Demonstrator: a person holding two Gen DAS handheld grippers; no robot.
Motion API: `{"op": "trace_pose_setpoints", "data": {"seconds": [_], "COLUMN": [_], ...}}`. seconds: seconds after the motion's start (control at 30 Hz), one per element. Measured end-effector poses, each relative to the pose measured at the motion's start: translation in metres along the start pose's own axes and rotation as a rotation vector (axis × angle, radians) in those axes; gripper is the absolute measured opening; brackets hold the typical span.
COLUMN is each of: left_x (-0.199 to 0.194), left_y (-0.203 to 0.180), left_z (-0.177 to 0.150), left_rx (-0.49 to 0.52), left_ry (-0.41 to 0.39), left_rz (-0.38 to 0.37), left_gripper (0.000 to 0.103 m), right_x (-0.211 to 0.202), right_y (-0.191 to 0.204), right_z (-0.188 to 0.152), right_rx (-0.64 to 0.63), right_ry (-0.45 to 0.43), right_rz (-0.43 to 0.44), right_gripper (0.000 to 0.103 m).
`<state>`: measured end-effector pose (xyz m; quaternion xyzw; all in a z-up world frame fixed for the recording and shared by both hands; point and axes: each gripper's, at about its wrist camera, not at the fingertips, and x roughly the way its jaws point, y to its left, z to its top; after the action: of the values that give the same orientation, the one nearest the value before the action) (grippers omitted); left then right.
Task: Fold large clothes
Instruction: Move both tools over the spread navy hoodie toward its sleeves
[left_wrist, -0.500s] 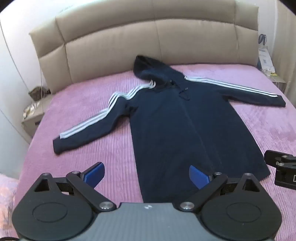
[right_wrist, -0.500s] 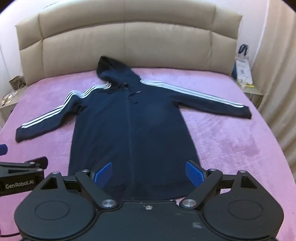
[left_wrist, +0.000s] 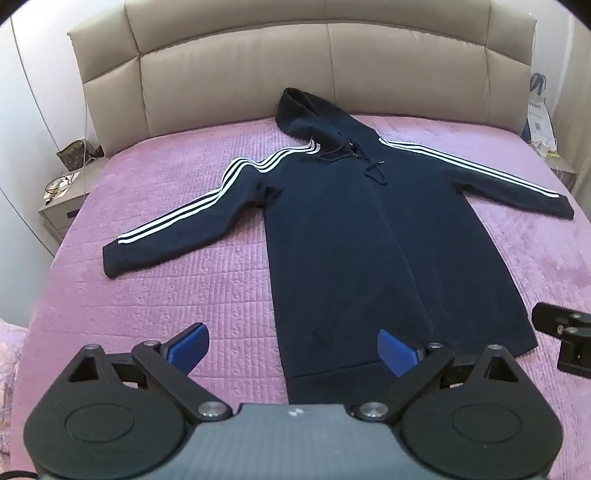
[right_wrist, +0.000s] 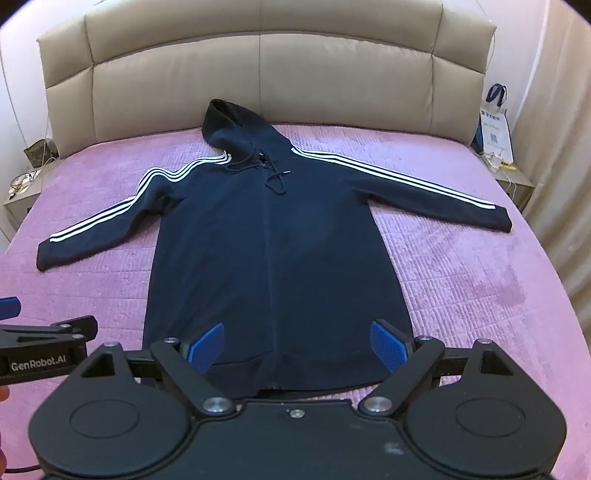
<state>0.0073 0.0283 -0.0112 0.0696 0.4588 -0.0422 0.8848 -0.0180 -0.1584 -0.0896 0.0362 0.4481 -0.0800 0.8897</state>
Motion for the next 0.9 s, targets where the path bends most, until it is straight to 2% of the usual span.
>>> {"op": "trace_pose_setpoints", "data": {"seconds": [0.43, 0.9], "left_x": [0.02, 0.075], "left_y": [-0.01, -0.014], "left_z": [0.011, 0.069], "left_rx": [0.037, 0.036], "left_ry": [-0.014, -0.024], "left_rz": [-0.006, -0.017], "left_gripper": [0.099, 0.099], "right_x": [0.018, 0.089], "right_y": [-0.005, -0.008], "right_z": [0.006, 0.041], "right_rx": [0.015, 0.044], "right_ry": [0.039, 0.125], "right_rz": [0.006, -0.019], "right_gripper": [0.102, 0.102]}}
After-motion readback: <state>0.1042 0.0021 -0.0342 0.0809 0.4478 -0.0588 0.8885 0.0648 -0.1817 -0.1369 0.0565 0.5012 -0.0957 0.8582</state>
